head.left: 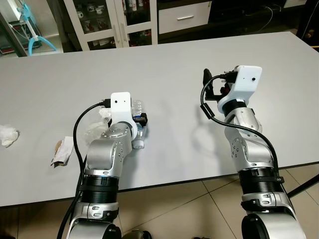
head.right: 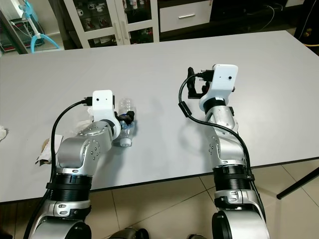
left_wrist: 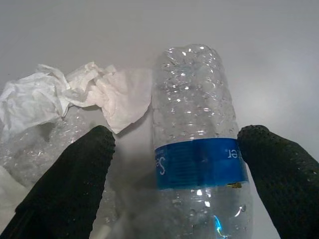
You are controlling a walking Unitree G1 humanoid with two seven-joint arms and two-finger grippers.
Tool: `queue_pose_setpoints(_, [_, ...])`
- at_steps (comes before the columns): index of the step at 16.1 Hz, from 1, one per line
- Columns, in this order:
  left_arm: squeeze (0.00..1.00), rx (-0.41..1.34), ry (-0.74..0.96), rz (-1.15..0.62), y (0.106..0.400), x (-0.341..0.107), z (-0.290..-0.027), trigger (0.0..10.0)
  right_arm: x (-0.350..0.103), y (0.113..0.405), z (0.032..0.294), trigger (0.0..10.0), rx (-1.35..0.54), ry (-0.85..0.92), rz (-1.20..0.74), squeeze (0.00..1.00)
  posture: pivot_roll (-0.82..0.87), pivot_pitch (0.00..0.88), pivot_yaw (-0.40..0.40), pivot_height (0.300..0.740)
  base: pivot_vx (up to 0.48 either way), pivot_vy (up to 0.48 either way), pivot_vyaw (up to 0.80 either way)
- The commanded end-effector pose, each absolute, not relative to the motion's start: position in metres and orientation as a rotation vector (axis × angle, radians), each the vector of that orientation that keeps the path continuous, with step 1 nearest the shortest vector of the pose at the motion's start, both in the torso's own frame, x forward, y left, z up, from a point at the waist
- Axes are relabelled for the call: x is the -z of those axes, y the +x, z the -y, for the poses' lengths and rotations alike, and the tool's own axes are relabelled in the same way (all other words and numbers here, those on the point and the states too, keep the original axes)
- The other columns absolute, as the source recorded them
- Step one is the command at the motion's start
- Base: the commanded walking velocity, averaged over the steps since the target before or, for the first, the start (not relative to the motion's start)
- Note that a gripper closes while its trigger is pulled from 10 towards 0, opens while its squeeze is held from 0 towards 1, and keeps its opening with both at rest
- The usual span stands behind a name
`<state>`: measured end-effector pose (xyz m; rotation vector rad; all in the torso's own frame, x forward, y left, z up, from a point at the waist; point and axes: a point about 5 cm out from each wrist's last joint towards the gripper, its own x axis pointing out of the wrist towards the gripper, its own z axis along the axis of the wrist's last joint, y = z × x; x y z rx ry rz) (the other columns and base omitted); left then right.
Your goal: Picking trash to rubbish bin
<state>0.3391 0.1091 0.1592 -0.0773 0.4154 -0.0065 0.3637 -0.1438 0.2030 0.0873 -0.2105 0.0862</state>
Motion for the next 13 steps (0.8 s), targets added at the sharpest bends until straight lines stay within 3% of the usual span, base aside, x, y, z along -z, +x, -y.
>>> queue_pose_setpoints(1, [0.0, 0.015, -0.067, -0.431, 0.339, -0.153, -0.107, 10.0, -0.209, 0.363, 0.138, 10.0, -0.112, 0.096, 0.227, 0.0, -0.04, 0.095, 0.065, 0.74, 0.0, 0.0, 0.0])
queue_pose_setpoints(13, [0.0, 0.034, -0.032, -0.486, 0.34, -0.132, -0.104, 10.0, -0.208, 0.361, 0.138, 10.0, -0.115, 0.1, 0.222, 0.0, -0.05, 0.102, 0.066, 0.74, 0.0, 0.0, 0.0])
